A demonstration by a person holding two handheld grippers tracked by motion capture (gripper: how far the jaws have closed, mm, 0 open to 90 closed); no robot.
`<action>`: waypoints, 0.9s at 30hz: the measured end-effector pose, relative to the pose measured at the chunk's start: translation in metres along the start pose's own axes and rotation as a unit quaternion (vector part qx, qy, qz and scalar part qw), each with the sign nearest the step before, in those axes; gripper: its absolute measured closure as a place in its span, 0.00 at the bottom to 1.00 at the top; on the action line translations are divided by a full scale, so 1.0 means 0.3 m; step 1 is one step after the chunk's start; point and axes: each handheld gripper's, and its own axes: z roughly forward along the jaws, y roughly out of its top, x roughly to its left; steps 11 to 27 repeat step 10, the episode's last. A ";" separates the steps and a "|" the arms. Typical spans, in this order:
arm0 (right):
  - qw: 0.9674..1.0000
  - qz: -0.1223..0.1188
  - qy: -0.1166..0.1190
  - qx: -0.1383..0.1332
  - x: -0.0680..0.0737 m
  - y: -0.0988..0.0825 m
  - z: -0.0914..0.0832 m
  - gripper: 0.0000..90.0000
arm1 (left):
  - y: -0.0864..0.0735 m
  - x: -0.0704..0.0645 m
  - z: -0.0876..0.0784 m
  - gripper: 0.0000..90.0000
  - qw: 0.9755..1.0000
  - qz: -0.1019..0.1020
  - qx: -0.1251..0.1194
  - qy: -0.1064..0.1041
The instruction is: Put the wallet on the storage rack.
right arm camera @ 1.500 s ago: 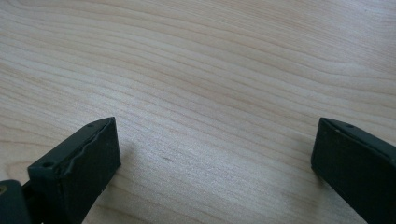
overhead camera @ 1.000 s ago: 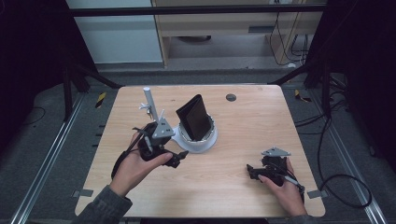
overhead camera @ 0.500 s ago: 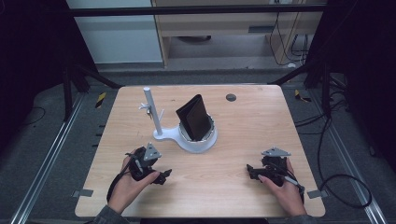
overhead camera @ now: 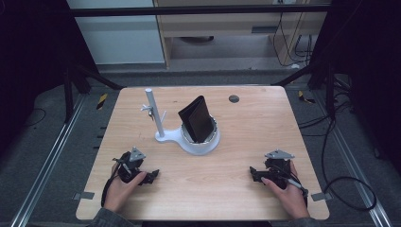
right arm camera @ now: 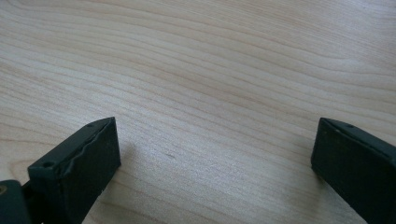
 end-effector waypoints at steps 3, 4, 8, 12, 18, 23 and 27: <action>1.000 -0.001 -0.001 -0.001 0.000 0.000 0.000 0.02 | -0.010 0.013 0.001 0.04 1.000 -0.003 -0.012 0.003; 1.000 0.001 0.000 0.000 0.002 0.000 0.000 0.02 | -0.017 0.016 0.003 0.04 1.000 -0.002 -0.022 0.004; 1.000 0.001 0.002 0.001 0.002 0.002 0.001 0.01 | -0.021 0.017 0.004 0.02 1.000 -0.002 -0.026 0.002; 1.000 0.001 0.002 0.002 0.003 0.003 0.002 0.01 | -0.021 0.017 0.004 0.02 1.000 -0.002 -0.026 0.002; 1.000 0.001 0.002 0.002 0.003 0.003 0.002 0.01 | -0.021 0.017 0.004 0.02 1.000 -0.002 -0.026 0.002; 1.000 0.001 0.002 0.002 0.003 0.003 0.002 0.01 | -0.021 0.017 0.004 0.02 1.000 -0.002 -0.026 0.002; 1.000 0.001 0.002 0.002 0.003 0.003 0.002 0.01 | -0.021 0.017 0.004 0.02 1.000 -0.002 -0.026 0.002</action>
